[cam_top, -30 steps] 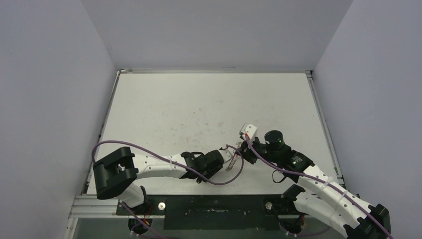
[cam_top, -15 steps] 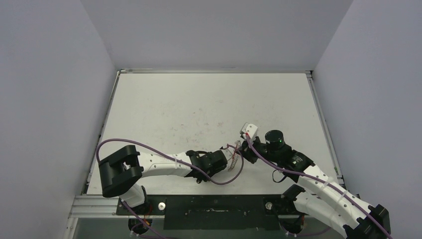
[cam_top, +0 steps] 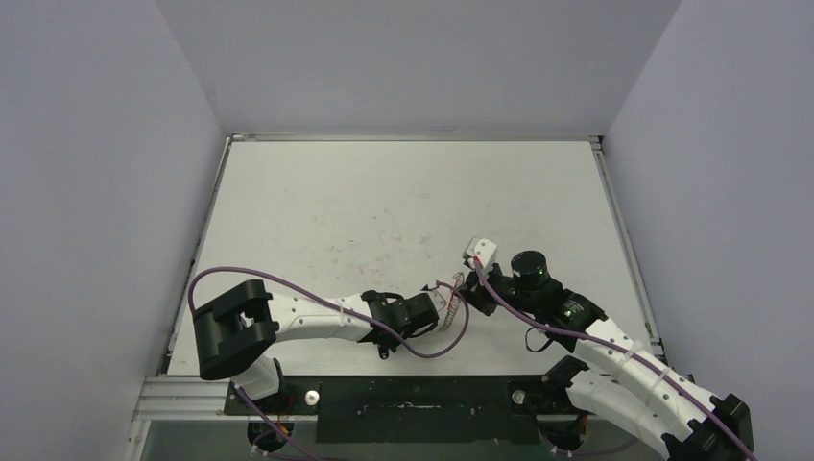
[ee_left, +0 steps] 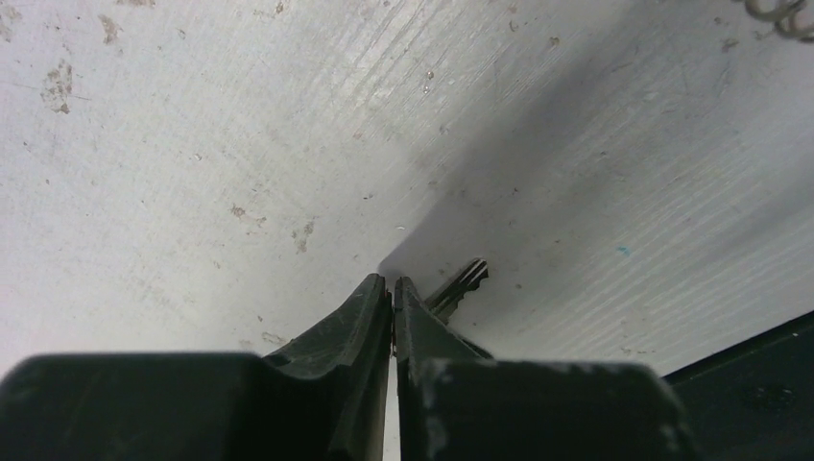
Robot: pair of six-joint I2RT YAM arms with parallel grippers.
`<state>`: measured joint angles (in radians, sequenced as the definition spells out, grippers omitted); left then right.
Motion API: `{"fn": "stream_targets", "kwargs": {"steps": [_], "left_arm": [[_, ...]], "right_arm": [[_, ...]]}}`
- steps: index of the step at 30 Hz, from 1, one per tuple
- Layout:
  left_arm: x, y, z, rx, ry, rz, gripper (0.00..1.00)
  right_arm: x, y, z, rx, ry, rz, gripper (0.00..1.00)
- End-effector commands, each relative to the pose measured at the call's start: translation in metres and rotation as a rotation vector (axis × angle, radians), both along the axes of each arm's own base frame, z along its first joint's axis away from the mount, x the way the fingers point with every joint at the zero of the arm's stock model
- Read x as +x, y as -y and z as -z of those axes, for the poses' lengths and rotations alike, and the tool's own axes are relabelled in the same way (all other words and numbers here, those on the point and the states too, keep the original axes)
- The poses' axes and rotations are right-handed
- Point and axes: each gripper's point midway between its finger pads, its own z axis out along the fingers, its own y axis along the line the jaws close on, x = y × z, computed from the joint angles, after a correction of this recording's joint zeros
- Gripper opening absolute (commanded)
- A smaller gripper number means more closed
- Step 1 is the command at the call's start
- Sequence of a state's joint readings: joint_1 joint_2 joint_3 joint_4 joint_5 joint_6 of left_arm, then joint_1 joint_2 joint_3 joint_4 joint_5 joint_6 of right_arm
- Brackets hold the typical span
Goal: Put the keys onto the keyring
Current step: Pick up the key from the center of the board.
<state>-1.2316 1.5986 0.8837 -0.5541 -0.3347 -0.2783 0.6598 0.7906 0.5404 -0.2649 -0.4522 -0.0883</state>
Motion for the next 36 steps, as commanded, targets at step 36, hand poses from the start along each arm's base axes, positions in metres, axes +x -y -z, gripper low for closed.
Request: {"fn": "stream_targets", "kwargs": {"steps": [36], "left_arm": [[0.035,-0.004,-0.162,-1.01,0.238,0.196,0.0]], "right_arm": [[-0.031,-0.088,-0.004,0.03,-0.105,-0.309,0.0]]}}
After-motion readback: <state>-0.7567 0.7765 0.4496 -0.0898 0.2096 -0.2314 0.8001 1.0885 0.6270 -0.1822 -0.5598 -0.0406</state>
